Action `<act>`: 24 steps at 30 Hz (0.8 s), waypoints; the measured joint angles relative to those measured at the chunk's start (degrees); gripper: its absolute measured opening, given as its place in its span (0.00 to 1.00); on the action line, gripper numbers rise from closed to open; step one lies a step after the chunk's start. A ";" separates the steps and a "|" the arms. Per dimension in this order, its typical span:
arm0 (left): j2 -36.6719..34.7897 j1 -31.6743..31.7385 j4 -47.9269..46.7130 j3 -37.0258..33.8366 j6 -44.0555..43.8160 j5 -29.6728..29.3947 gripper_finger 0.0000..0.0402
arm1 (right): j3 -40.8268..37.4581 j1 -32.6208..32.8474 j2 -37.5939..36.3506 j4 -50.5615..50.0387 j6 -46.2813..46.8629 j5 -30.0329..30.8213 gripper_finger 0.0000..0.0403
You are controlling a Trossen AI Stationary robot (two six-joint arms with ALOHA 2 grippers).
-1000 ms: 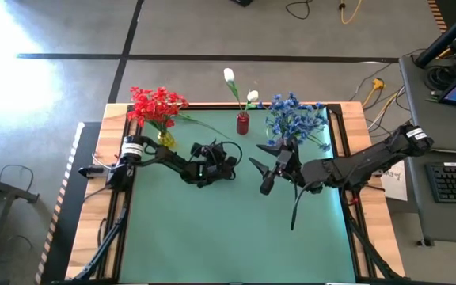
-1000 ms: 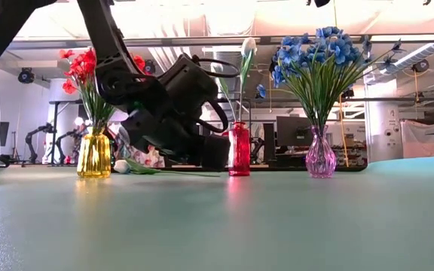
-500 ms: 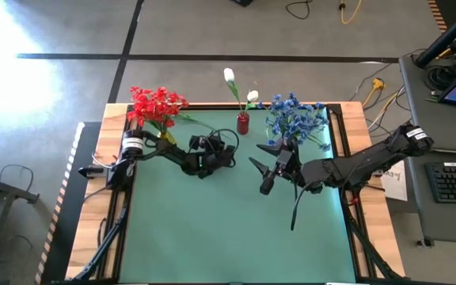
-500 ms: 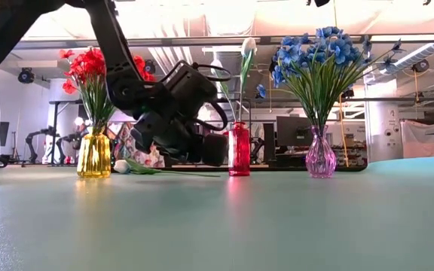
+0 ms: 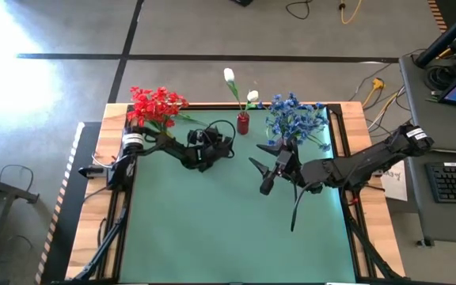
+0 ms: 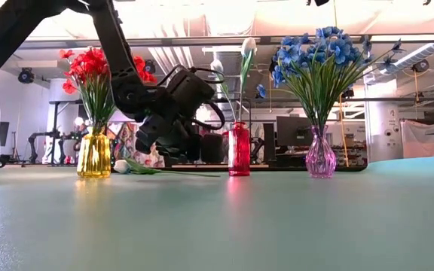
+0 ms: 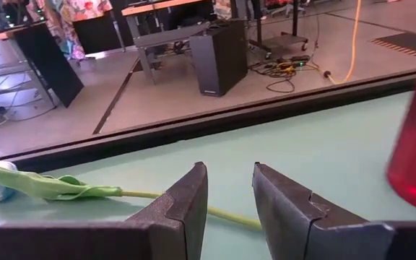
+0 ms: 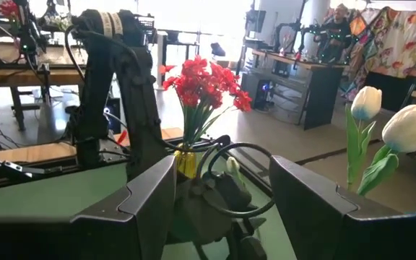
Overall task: Sort flowers into vase by color
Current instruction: Put the white flower into the red vase
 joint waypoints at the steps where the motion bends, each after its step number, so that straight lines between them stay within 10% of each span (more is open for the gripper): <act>1: 0.00 0.41 -0.02 0.00 0.01 0.01 0.25 | 0.00 0.00 0.00 0.00 0.00 0.00 0.53; 24: 0.00 5.34 -0.07 -0.02 1.07 3.11 0.25 | 0.00 -0.66 0.00 0.29 -1.09 0.04 0.53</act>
